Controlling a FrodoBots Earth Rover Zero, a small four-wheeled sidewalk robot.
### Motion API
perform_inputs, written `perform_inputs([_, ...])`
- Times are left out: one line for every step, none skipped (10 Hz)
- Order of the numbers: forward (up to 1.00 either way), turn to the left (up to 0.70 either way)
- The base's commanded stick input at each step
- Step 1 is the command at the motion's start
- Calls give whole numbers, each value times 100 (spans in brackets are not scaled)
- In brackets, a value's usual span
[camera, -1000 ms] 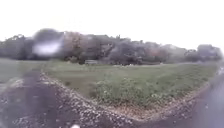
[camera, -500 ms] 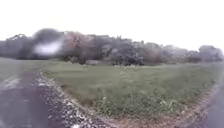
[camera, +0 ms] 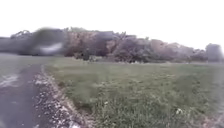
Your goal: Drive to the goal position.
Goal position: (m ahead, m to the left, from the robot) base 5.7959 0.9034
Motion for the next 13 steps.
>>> perform_inputs([25, 11])
perform_inputs([3, 0])
perform_inputs([1, 0])
perform_inputs([-70, 0])
perform_inputs([-70, 0])
perform_inputs([-70, 0])
perform_inputs([-70, 0])
perform_inputs([-70, 0])
perform_inputs([-70, 0])
perform_inputs([-70, 0])
perform_inputs([-70, 0])
perform_inputs([-70, 0])
perform_inputs([-70, 0])
